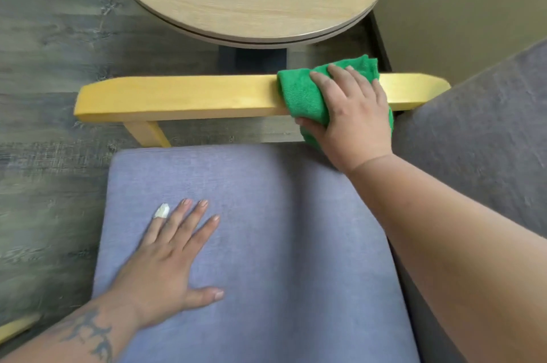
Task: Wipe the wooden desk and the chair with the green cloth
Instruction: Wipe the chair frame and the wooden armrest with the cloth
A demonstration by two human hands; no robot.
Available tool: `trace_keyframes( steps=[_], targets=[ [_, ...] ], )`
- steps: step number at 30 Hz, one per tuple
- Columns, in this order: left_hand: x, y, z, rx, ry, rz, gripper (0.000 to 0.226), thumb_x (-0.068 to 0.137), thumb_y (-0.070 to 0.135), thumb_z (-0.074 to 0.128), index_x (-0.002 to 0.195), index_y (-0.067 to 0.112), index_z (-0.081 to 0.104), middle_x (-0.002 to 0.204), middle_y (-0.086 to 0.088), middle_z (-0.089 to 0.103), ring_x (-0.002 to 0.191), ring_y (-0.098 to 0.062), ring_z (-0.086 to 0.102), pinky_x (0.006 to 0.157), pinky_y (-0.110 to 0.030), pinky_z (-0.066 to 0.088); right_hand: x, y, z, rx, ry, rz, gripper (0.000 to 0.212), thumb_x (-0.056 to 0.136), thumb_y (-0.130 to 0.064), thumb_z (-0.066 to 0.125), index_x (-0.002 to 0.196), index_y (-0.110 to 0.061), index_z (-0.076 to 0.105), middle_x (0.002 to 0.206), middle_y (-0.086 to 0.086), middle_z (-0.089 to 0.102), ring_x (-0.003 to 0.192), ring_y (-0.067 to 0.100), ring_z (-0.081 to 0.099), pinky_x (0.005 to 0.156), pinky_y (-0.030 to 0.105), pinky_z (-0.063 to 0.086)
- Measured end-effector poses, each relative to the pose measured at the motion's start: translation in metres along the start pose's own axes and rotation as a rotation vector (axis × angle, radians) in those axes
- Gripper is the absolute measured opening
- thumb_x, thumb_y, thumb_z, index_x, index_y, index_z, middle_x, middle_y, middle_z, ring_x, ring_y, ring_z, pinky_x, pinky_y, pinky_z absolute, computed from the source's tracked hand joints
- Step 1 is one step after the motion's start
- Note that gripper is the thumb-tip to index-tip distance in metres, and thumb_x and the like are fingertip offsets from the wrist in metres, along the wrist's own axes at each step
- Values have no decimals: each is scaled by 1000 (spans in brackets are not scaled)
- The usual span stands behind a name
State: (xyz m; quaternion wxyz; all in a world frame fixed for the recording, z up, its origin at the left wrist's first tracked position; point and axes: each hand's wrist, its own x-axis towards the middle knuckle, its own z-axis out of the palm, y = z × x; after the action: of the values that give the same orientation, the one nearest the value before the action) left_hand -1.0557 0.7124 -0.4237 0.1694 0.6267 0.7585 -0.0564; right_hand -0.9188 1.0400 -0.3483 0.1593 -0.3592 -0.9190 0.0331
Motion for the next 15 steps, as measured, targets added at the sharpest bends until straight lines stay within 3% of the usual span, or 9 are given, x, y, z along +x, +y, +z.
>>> trace_keyframes(
  steps=[6, 10, 13, 15],
  targets=[
    [0, -1, 4, 19, 30, 26, 116, 70, 90, 42, 159, 19, 19, 166, -10, 21, 154, -32, 14, 120, -58, 10, -18, 50, -11, 27, 18, 232, 70, 89, -44, 70, 150, -21, 43, 160, 13, 39, 151, 38, 28, 119, 69, 17],
    [-1, -3, 2, 13, -6, 7, 116, 69, 91, 42, 157, 16, 27, 165, -11, 23, 153, -32, 14, 121, -56, 8, -32, 12, -1, 346, 49, 490, 79, 91, -10, 63, 159, -22, 24, 171, 14, 4, 157, 34, 0, 127, 49, 5],
    [0, -4, 3, 0, -18, 4, 116, 69, 92, 41, 157, 18, 26, 166, -9, 22, 154, -31, 11, 120, -55, 8, -40, -23, 1, 566, 74, 640, 83, 92, 1, 55, 161, -24, 17, 171, 11, -8, 157, 26, 2, 125, 32, 12],
    [0, -4, 4, -10, -11, 4, 116, 68, 92, 41, 157, 19, 25, 166, -8, 20, 154, -30, 10, 119, -55, 8, -42, -46, 3, 623, 68, 617, 82, 91, 4, 53, 160, -24, 19, 171, 9, -8, 157, 24, 4, 124, 31, 14]
  ],
)
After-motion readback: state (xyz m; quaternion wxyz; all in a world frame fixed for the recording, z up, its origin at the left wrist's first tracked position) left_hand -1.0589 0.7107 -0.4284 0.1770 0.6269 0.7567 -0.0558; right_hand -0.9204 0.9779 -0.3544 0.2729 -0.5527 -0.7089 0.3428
